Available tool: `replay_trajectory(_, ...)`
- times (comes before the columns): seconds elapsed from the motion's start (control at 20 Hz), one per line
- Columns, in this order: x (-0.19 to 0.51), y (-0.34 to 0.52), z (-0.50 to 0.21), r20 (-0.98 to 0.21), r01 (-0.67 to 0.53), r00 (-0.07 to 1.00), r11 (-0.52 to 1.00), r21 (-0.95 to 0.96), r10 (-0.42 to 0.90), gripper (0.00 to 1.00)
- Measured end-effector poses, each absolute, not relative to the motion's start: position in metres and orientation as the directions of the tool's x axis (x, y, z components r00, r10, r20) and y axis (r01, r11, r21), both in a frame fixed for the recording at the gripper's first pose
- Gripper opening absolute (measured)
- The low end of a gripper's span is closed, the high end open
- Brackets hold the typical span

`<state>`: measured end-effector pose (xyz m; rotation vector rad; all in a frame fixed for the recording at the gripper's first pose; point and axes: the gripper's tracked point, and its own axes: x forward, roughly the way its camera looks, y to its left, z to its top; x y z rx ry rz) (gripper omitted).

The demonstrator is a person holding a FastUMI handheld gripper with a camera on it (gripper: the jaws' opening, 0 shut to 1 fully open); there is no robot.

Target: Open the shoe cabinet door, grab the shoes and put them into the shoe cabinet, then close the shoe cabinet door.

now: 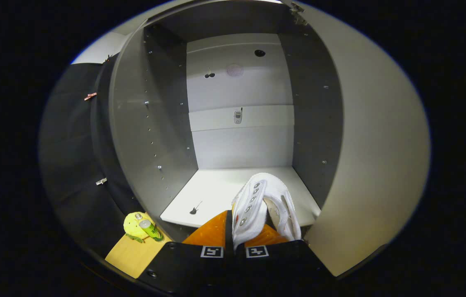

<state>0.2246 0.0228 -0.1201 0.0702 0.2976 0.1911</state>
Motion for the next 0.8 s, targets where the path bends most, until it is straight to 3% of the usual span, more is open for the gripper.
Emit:
replay_trajectory(0.45,0.343,0.04,-0.147,-0.347,-0.188,0.926,0.979,-0.076,0.151,0.05)
replay_trajectory(0.8,0.385,0.054,-0.184,-0.425,-0.2,0.898,0.967,-0.157,0.116,0.05)
